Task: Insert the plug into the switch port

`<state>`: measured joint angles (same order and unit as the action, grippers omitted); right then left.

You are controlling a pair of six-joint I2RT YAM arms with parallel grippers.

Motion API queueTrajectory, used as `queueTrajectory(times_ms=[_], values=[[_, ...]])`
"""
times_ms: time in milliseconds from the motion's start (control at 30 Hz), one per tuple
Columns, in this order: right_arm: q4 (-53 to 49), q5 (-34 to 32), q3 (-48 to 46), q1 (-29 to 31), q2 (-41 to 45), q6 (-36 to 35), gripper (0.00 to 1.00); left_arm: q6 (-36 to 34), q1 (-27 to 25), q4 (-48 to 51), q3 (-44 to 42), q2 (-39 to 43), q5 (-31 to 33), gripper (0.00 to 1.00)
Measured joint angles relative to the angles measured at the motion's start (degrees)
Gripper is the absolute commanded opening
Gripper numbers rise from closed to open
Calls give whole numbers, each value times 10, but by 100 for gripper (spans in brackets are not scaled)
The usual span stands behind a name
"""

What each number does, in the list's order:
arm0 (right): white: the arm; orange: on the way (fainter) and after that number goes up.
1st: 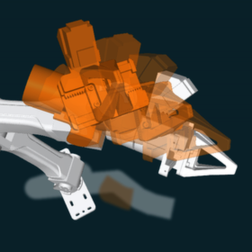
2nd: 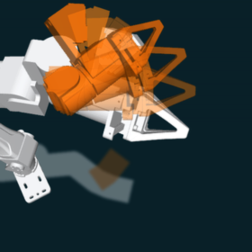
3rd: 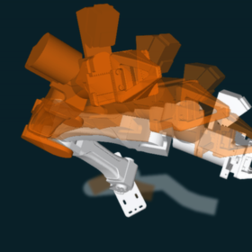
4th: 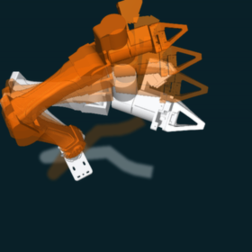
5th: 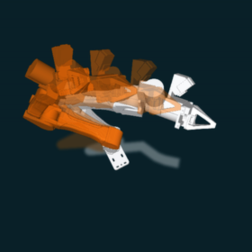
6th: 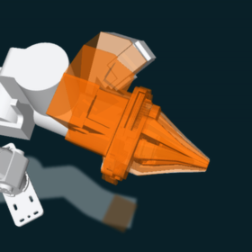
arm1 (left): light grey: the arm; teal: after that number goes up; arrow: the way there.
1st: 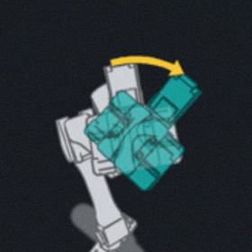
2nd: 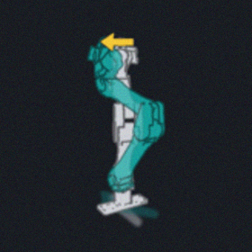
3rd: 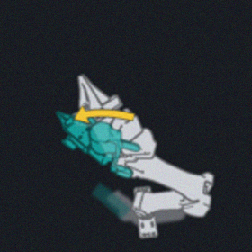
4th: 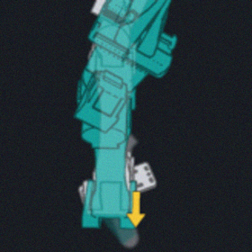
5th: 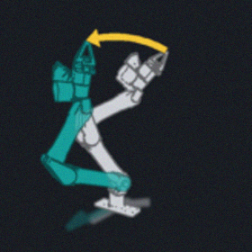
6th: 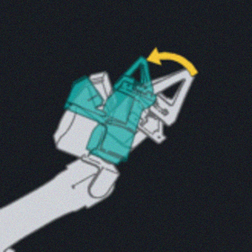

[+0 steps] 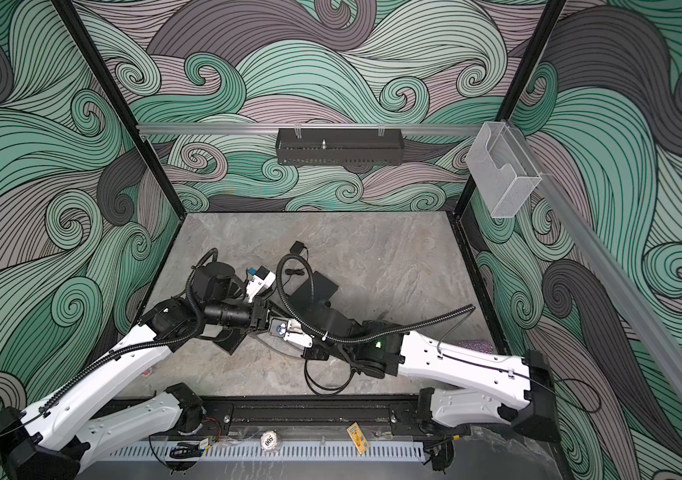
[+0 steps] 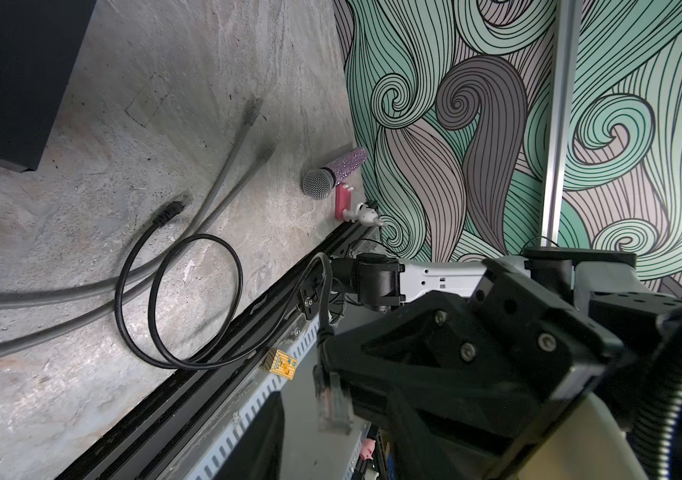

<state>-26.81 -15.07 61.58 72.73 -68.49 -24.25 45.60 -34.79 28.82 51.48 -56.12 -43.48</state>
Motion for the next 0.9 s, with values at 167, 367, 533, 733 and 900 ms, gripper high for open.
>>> queueTrajectory(times_ms=[167,367,533,733,900], values=[[-5,-1,12,1,-12,0,7,-1,-3,0,0,0,4,33],[-12,-2,17,1,-18,0,7,-3,-6,3,0,0,9,20],[-15,-8,23,3,-19,0,7,-5,-6,7,0,0,10,23],[-17,-19,27,3,-25,1,7,-8,-6,10,0,0,10,26],[-23,-23,33,3,-32,2,7,-10,-6,12,0,0,11,20]])
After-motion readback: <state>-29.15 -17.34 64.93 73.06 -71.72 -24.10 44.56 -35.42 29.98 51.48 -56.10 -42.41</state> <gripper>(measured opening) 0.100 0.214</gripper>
